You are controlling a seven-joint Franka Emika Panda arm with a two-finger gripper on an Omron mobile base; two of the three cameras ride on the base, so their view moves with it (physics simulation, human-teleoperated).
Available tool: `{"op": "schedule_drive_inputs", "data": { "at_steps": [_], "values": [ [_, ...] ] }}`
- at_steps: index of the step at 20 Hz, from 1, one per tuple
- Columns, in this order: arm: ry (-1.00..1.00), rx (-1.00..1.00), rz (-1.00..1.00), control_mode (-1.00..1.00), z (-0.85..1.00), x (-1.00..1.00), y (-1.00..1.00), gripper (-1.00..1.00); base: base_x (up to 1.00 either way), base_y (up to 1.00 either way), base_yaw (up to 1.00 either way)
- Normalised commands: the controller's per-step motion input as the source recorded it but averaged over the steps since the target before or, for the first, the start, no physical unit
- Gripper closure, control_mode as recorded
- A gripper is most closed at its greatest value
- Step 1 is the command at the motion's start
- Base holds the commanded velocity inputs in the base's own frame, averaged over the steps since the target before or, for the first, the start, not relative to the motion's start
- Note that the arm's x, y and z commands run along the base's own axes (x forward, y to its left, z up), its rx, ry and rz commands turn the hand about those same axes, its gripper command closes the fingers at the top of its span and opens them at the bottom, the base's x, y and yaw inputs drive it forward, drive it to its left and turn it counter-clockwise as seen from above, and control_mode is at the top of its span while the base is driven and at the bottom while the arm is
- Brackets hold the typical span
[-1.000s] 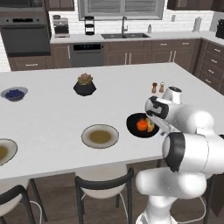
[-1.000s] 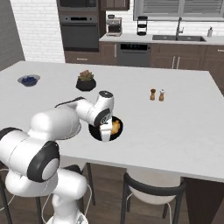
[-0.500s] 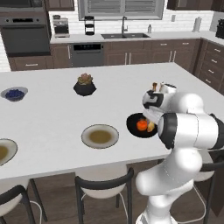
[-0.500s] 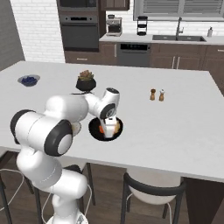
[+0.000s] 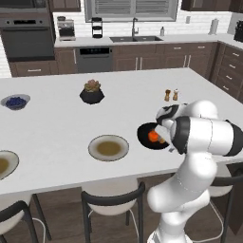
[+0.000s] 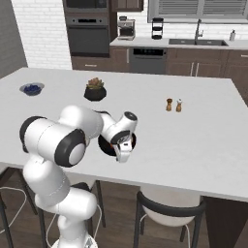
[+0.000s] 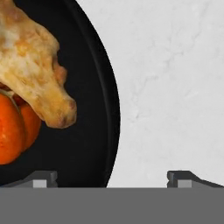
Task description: Pick the chicken drumstick and squash from their plates and place them in the bowl. Then put the bowl in the fridge.
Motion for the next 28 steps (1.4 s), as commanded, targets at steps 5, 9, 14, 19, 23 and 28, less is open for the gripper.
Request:
{"op": "schedule_drive_inputs", "data": {
  "at_steps": [5, 9, 14, 19, 23, 28],
  "values": [
    [-0.03, 0.04, 0.00, -1.00, -0.08, 0.17, 0.00, -1.00, 0.00, 0.00, 0.00],
    [-0.02, 0.01, 0.00, -1.00, -0.06, 0.07, 0.02, -1.00, 0.00, 0.00, 0.00],
    [0.00, 0.00, 0.00, -1.00, -0.27, 0.02, 0.30, 1.00, 0.00, 0.00, 0.00],
    [0.00, 0.00, 0.00, -1.00, -0.35, 0.00, 0.42, 1.00, 0.00, 0.00, 0.00],
    [0.00, 0.01, 0.00, -1.00, -0.32, 0.00, 0.35, 1.00, 0.00, 0.00, 0.00],
    [-0.10, -0.01, 0.00, -1.00, 0.42, -0.71, 0.18, 1.00, 0.00, 0.00, 0.00]
  ]
}}
